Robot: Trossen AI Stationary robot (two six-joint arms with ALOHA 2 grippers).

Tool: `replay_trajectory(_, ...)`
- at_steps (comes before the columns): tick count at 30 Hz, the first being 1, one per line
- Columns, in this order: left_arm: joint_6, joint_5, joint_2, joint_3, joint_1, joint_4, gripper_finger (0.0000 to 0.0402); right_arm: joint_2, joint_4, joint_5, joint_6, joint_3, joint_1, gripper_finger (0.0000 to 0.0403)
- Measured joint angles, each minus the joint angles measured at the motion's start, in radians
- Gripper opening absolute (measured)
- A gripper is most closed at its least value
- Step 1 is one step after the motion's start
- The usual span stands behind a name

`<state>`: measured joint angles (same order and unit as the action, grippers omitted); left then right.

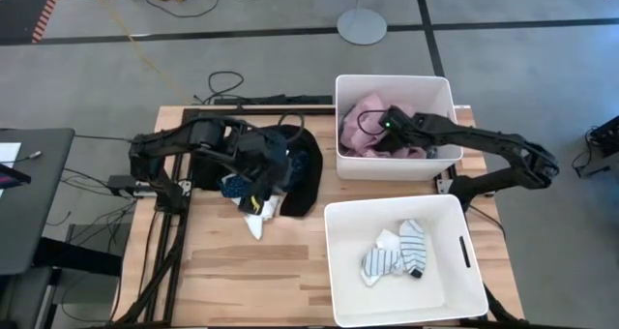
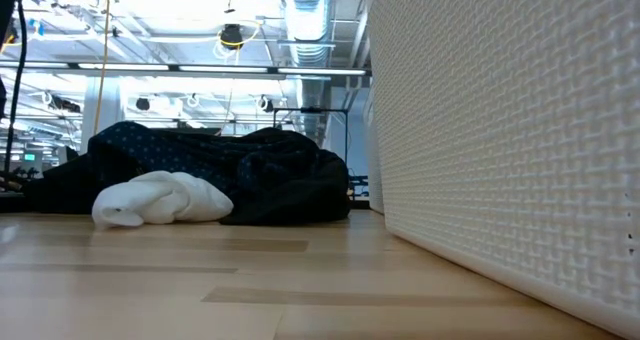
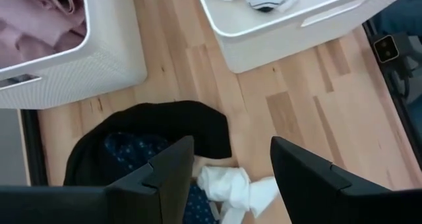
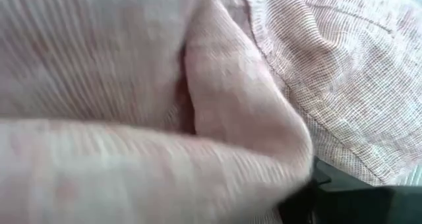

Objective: Sort clothes
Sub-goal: Put the pink polo shirt into the top white laundry bin, then put the black shirt into the top white laundry bin

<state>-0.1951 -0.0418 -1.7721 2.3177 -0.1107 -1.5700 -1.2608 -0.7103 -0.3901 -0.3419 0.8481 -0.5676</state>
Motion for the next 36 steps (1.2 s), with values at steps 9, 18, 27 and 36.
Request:
replay_trajectory(9,0.003,-0.035,0.000,0.000,-0.026,-0.001,0.0197,0.090,0.006,0.000,0.019,0.095,0.054,0.0169)
replay_trajectory(18,0.005,-0.036,0.000,0.000,-0.026,-0.001,0.0197,0.272,0.006,0.000,0.027,0.112,0.117,0.0169)
replay_trajectory(27,-0.028,-0.074,0.015,0.000,-0.026,-0.001,0.0197,0.403,0.089,0.000,0.029,0.112,0.234,0.0169)
replay_trajectory(36,0.019,-0.174,0.159,0.000,-0.012,-0.001,0.0197,0.424,0.311,0.025,0.147,0.112,0.448,0.0169)
